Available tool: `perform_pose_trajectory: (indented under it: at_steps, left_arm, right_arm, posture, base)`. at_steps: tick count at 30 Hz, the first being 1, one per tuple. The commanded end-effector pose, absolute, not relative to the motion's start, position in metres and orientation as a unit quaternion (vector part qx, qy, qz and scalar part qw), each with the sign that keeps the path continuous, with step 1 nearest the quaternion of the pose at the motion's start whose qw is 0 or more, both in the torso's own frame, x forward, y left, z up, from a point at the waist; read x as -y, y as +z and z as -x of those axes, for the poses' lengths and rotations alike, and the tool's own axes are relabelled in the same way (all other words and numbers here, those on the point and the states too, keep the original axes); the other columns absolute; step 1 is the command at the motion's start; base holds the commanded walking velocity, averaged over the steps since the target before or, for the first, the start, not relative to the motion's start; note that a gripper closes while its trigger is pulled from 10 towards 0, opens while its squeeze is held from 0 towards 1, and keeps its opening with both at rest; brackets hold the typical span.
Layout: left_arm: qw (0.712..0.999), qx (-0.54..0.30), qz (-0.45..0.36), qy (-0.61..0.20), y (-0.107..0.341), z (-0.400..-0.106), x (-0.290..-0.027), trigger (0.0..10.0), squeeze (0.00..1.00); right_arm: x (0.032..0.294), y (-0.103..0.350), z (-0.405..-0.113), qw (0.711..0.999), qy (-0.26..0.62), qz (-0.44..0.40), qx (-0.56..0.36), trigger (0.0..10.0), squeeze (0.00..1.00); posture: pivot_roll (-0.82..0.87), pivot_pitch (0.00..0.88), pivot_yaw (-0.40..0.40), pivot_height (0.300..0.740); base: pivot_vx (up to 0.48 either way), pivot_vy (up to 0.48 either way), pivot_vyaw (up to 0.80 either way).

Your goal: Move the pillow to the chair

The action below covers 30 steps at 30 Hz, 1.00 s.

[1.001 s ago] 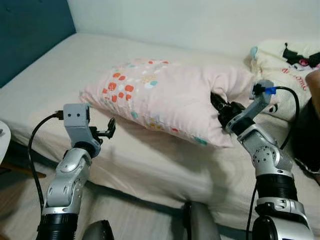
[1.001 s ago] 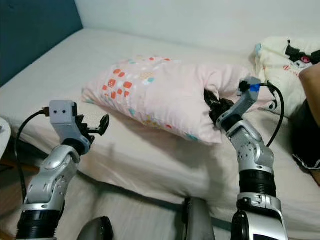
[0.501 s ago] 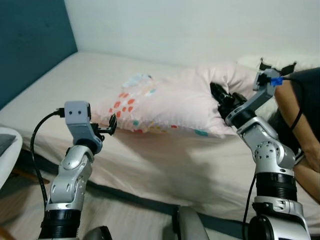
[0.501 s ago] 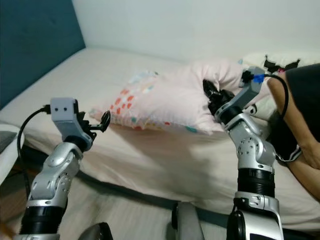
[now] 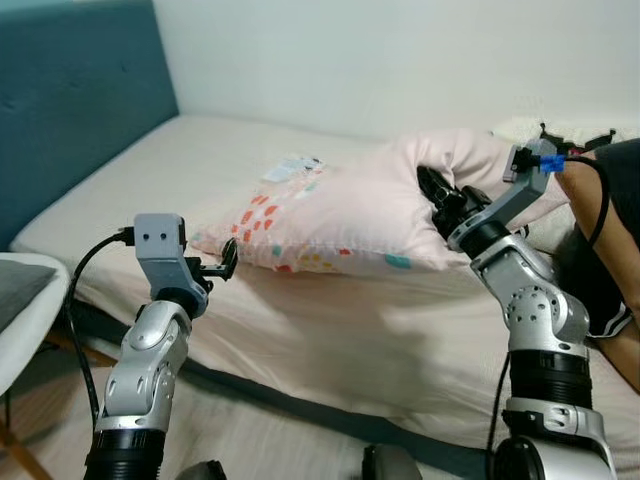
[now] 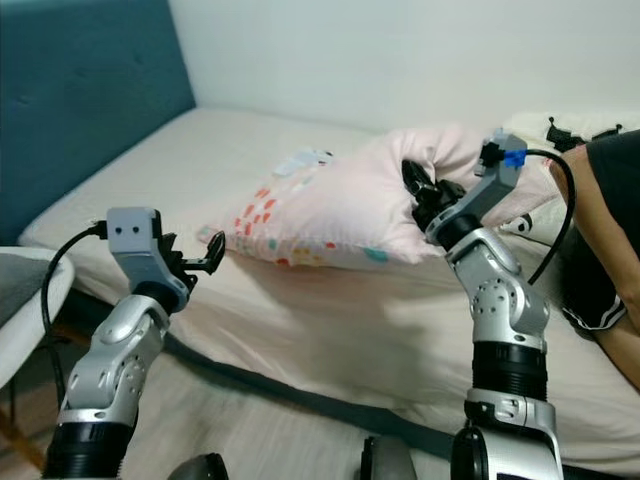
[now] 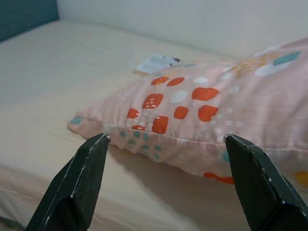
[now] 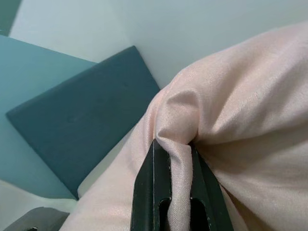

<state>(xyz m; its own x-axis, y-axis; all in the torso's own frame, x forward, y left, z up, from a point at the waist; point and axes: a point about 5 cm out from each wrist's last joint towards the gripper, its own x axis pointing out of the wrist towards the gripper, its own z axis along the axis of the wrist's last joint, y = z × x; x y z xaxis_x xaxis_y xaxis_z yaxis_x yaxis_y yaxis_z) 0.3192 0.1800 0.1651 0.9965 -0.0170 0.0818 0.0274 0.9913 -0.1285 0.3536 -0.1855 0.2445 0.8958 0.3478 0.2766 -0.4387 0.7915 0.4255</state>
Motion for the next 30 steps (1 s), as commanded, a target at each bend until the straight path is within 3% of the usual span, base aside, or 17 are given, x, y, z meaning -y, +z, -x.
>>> perform_pose_trajectory:
  at_steps: [1, 19, 26, 30]
  left_arm:
    - [0.997, 0.04, 0.066, -0.013, 0.165, -0.32, -0.179, 10.0, 0.0]
    - [0.997, 0.038, 0.065, -0.012, 0.167, -0.322, -0.178, 10.0, 0.0]
    - [0.997, 0.033, 0.067, -0.01, 0.166, -0.323, -0.177, 10.0, 0.0]
    - [0.997, 0.04, 0.067, -0.015, 0.167, -0.323, -0.176, 10.0, 0.0]
  right_arm:
    - [0.181, 0.262, -0.352, 0.934, 0.227, -0.247, 0.12, 0.0, 0.0]
    - [0.169, 0.275, -0.348, 0.925, 0.255, -0.247, 0.139, 0.0, 0.0]
    - [0.166, 0.278, -0.347, 0.922, 0.262, -0.248, 0.144, 0.0, 0.0]
    - [0.163, 0.279, -0.347, 0.921, 0.266, -0.245, 0.144, 0.0, 0.0]
  posture:
    - [-0.04, 0.002, -0.015, 0.613]
    - [-0.04, 0.008, -0.011, 0.661]
    - [-0.04, 0.01, -0.009, 0.68]
    - [-0.04, 0.011, -0.01, 0.689]
  base:
    - [0.0, 0.0, 0.0]
    - [0.0, 0.0, 0.0]
    - [-0.48, 0.0, 0.0]
    - [0.0, 0.0, 0.0]
